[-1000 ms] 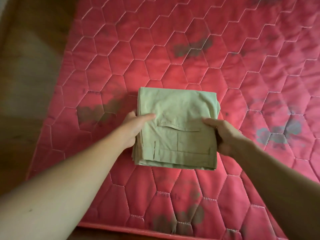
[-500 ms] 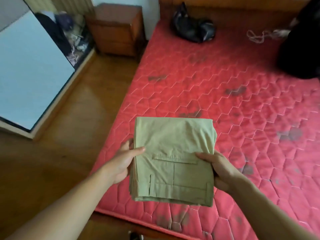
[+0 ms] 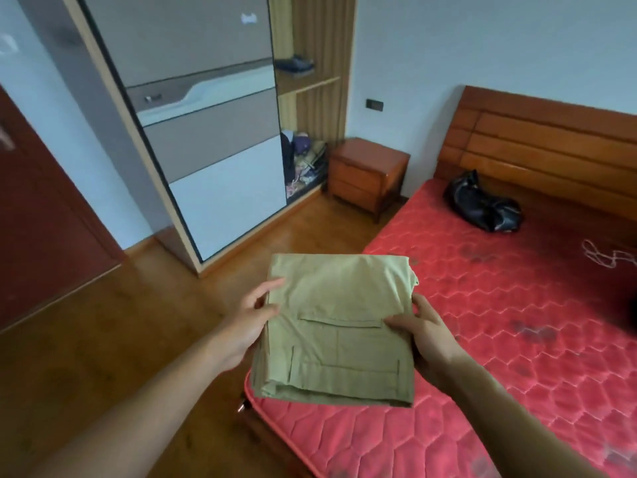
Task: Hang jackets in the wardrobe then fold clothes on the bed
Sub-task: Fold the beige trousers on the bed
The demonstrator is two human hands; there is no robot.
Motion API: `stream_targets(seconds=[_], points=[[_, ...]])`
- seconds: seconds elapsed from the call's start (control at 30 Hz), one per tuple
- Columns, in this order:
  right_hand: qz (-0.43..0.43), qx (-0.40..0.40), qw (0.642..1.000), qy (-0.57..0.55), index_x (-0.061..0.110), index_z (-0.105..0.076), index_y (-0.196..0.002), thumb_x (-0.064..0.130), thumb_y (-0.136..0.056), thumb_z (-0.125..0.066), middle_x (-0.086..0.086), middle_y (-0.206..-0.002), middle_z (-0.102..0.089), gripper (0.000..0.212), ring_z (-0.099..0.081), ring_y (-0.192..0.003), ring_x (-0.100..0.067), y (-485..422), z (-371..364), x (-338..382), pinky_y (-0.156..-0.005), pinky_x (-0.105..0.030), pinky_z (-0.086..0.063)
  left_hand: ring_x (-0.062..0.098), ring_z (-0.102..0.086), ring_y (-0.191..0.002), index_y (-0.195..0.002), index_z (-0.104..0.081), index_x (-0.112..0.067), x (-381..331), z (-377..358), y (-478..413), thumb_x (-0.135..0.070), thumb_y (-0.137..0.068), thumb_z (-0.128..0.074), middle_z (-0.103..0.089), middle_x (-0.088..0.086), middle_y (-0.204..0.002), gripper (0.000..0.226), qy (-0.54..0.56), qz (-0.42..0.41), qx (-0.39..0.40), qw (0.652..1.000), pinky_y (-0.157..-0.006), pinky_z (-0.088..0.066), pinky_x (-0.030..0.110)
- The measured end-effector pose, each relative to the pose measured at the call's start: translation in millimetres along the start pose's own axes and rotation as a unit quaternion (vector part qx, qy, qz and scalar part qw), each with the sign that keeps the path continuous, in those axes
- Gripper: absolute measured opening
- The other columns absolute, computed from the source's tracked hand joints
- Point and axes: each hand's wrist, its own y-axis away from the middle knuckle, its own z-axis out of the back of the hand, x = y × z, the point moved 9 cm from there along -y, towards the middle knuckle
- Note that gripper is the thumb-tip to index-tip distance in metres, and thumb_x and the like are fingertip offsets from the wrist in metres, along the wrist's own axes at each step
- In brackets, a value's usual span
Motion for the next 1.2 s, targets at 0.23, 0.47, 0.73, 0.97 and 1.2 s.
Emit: stream_targets(seconds=[0.23,0.47,0.73,0.97,1.2], points=[[0.058,0.093,0.985,0.133,0.039,-0.055,-0.139,-0.014,-0.087,-0.059,-0.008,-0.125,-0.069,0.075,-0.072,-0.103,-0.025,-10,-144,17,-0.088,-0.043,-0.06,0.017,-0.054,-0.127,-0.124,-0.065,-0.049,4,141,19,-0.009,-0.096,-0.06,-0.053,-0.007,-0.143,0.049,-0.014,-0.024,-0.065,0.998,-0.105,-0.047,0.036],[0.035,0.121,0.973,0.192,0.035,-0.065,-0.129,-0.009,-0.084,-0.066,0.006,-0.117,-0.072,0.063,-0.073,-0.096,-0.017,-50,-306,-13,-0.083,-0.037,-0.061,0.017,-0.061,-0.117,-0.124,-0.058,-0.052,13,302,5,-0.002,-0.083,-0.067,-0.058,-0.002,-0.136,0.065,-0.009,-0.009,-0.05,0.999,-0.093,-0.053,0.029],[0.033,0.113,0.977,0.175,0.03,-0.065,-0.131,-0.009,-0.084,-0.067,-0.002,-0.124,-0.061,0.062,-0.067,-0.107,-0.029,-108,-427,-14,-0.096,-0.051,-0.057,0.018,-0.06,-0.118,-0.129,-0.055,-0.052,-9,429,-40,-0.006,-0.078,-0.068,-0.056,0.001,-0.137,0.07,-0.043,0.007,-0.05,0.998,-0.106,-0.049,0.039],[0.05,0.069,0.981,0.174,0.039,-0.071,-0.119,0.005,-0.068,-0.077,-0.007,-0.128,-0.06,0.062,-0.065,-0.112,-0.035,-193,-456,24,-0.097,-0.055,-0.056,0.018,-0.055,-0.125,-0.122,-0.055,-0.054,-60,462,-135,-0.001,-0.085,-0.067,-0.054,-0.002,-0.142,0.066,-0.058,-0.032,-0.024,0.997,-0.107,-0.048,0.036],[0.091,0.05,0.98,0.172,0.034,-0.067,-0.128,-0.005,-0.084,-0.067,0.0,-0.125,-0.059,0.059,-0.065,-0.108,-0.027,-316,-453,83,-0.093,-0.044,-0.059,0.012,-0.047,-0.129,-0.124,-0.055,-0.062,-118,461,-277,-0.011,-0.078,-0.066,-0.048,-0.011,-0.143,0.07,-0.095,-0.052,-0.006,0.994,-0.111,-0.04,0.035]])
